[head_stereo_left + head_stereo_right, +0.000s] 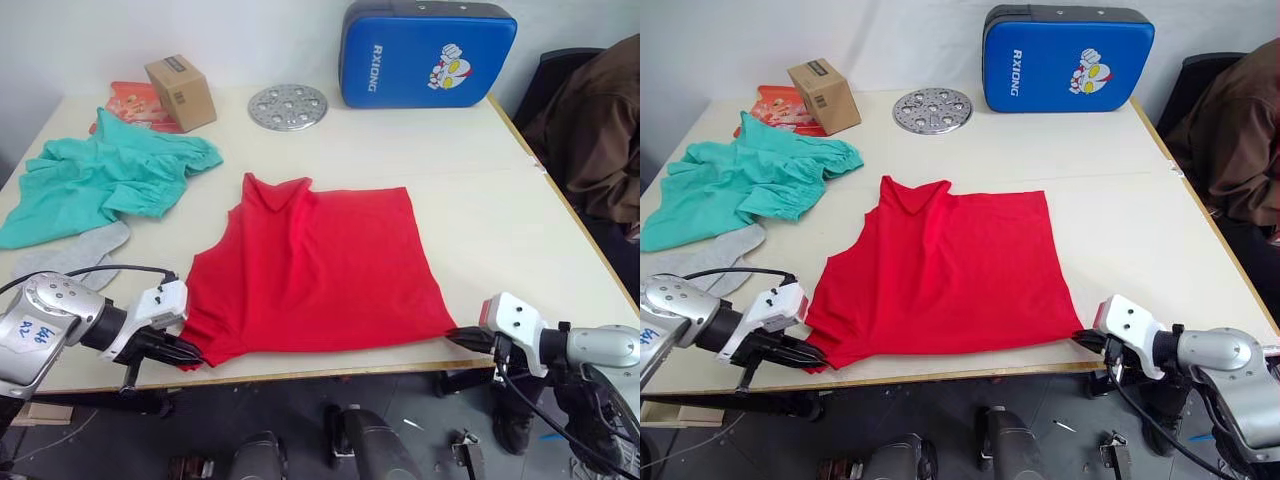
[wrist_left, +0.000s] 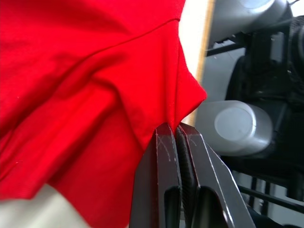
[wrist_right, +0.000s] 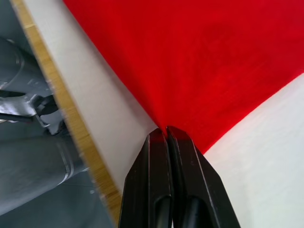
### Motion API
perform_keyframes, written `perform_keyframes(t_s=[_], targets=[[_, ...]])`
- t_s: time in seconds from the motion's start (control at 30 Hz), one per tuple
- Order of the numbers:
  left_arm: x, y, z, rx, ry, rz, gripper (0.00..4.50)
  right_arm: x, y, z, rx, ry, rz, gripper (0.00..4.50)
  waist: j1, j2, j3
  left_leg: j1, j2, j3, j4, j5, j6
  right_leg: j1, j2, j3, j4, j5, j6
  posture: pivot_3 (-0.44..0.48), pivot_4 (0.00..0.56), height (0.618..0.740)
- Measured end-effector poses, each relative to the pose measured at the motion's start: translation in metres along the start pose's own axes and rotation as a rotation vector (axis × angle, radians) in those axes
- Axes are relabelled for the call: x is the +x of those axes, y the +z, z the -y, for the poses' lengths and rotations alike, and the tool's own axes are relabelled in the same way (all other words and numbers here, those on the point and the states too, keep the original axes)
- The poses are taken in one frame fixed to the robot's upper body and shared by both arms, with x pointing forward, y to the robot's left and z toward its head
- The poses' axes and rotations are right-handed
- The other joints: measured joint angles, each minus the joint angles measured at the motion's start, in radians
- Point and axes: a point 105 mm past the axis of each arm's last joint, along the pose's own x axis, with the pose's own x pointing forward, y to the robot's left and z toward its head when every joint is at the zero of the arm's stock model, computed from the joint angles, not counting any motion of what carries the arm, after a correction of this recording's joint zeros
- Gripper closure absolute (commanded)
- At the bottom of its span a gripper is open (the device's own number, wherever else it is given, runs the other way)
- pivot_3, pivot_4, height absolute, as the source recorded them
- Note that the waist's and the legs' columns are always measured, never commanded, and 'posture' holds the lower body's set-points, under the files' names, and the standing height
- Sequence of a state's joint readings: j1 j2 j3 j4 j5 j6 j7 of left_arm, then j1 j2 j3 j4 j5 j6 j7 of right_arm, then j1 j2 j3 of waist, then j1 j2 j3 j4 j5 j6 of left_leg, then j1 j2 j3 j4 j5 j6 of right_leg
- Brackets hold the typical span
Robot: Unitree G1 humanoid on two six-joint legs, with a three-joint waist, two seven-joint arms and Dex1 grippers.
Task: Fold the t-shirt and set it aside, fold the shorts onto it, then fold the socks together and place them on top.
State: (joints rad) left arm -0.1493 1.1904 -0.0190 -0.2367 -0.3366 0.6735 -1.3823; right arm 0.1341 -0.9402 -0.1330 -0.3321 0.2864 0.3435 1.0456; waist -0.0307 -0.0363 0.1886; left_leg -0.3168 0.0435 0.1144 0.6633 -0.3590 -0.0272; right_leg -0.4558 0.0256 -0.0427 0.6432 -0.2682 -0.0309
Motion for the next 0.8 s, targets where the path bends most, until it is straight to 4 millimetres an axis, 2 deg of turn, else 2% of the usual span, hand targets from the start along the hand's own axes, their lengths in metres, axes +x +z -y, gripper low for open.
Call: perform_keyframes(t_s=[0.07,0.13,0.3,0.37,0.47,0.57,0.67,0.8], targets=[[-0.002,-0.001,0.003,0.000,-0.022,-0.011,4.48,-0.005,-0.005,-0.008,0.040,0.044,0.004,4.50,0.001,0.000,0.000,-0.001,0.000,0.000,0.000,0.000,-0.001,-0.001,0.000,0.000,0.002,0.000,0.000,0.000,0.150,0.740],[-0.003,0.000,0.004,0.009,-0.029,-0.013,4.48,-0.011,-0.002,-0.009,0.052,0.064,0.013,4.50,0.001,0.000,0.000,0.000,0.000,0.001,0.000,0.002,-0.006,-0.001,0.000,0.000,0.002,0.000,0.000,0.000,0.150,0.740],[-0.010,0.013,-0.003,0.047,-0.060,-0.015,4.48,-0.020,0.005,-0.008,0.127,0.102,0.053,4.50,0.003,0.000,0.000,-0.001,0.000,0.001,0.000,0.002,-0.006,-0.002,0.000,0.001,0.003,0.000,-0.001,0.000,0.150,0.740],[-0.017,0.020,-0.013,0.067,-0.049,-0.019,4.48,-0.021,0.009,-0.002,0.177,0.107,0.075,4.50,0.003,0.000,0.000,-0.001,0.000,0.001,0.000,0.002,-0.006,-0.002,0.000,0.001,0.003,0.000,-0.001,0.000,0.150,0.740],[-0.024,0.046,-0.039,0.102,0.010,0.023,4.48,-0.018,0.013,0.016,0.240,0.092,0.081,4.50,0.003,-0.001,0.000,-0.001,-0.002,0.001,0.001,0.002,-0.005,-0.001,0.000,0.002,0.003,0.000,0.000,0.000,0.150,0.740],[-0.023,0.064,-0.061,0.132,0.044,0.030,4.48,-0.011,0.016,0.029,0.289,0.091,0.082,4.50,0.003,-0.001,0.000,-0.003,-0.002,0.002,0.001,0.003,-0.005,-0.004,0.000,0.003,0.004,0.000,0.000,0.000,0.150,0.740],[-0.011,0.069,-0.083,0.140,0.047,0.006,4.48,0.000,0.014,0.040,0.338,0.084,0.077,4.50,0.000,-0.001,0.000,-0.002,-0.002,0.004,0.001,0.002,-0.007,-0.008,0.000,0.005,0.011,-0.001,-0.003,0.000,0.150,0.740],[0.004,0.076,-0.096,0.171,0.032,0.012,4.48,0.011,0.011,0.044,0.337,0.074,0.054,4.50,0.001,-0.001,0.000,-0.003,-0.002,0.005,0.003,0.002,-0.008,-0.009,0.000,0.006,0.012,-0.001,-0.004,0.000,0.150,0.740]])
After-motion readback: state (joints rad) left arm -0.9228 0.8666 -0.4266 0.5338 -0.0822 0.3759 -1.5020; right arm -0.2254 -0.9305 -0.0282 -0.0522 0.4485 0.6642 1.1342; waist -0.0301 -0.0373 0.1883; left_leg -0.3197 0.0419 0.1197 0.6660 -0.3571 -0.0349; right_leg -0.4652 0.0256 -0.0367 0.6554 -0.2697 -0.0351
